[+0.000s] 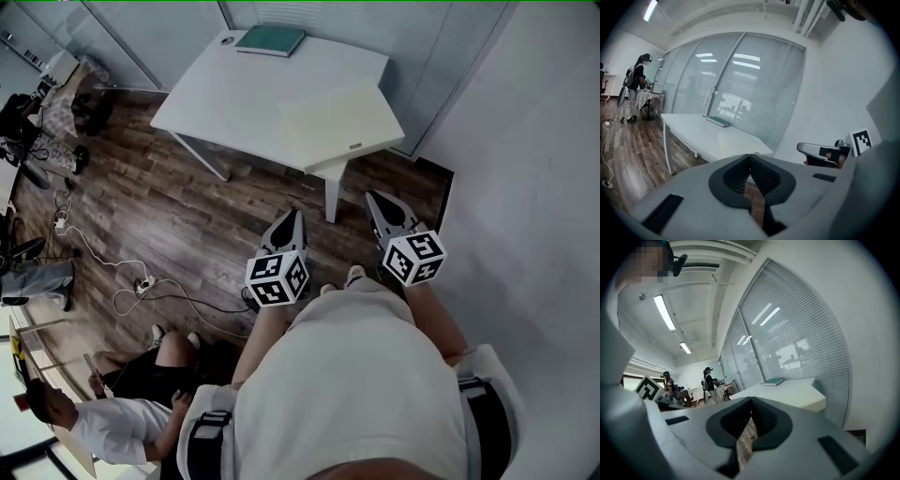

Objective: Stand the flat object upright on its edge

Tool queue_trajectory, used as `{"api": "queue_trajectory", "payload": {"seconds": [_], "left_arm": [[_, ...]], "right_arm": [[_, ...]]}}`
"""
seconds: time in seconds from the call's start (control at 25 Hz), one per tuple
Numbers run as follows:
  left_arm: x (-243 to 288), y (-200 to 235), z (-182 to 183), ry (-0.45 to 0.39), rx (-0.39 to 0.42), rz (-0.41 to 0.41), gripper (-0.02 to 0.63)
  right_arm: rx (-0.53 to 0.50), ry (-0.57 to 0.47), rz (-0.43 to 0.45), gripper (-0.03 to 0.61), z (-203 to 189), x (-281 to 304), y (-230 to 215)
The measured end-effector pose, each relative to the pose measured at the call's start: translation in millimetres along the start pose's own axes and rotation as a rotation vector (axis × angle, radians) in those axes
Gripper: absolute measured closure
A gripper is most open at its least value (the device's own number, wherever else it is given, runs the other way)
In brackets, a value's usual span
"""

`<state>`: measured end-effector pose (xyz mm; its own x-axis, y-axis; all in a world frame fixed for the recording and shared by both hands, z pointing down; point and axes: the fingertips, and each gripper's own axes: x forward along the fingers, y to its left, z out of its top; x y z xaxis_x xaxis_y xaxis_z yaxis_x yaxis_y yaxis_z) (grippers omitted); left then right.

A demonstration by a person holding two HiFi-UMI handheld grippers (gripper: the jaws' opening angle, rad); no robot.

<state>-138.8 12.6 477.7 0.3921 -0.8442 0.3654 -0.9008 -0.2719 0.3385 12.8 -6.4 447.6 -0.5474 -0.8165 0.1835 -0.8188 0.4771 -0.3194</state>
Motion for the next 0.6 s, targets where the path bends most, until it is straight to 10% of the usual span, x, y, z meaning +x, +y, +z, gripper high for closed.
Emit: {"api": "queue_trajectory", "payload": {"seconds": [0.6], "left_arm": [[58.3, 5.4, 17.3, -0.002, -0.031, 0.035, 0.592]], "right_arm": [[-0.004, -0.003, 0.037, 0.558, 28.5, 49.8, -48.3]]}}
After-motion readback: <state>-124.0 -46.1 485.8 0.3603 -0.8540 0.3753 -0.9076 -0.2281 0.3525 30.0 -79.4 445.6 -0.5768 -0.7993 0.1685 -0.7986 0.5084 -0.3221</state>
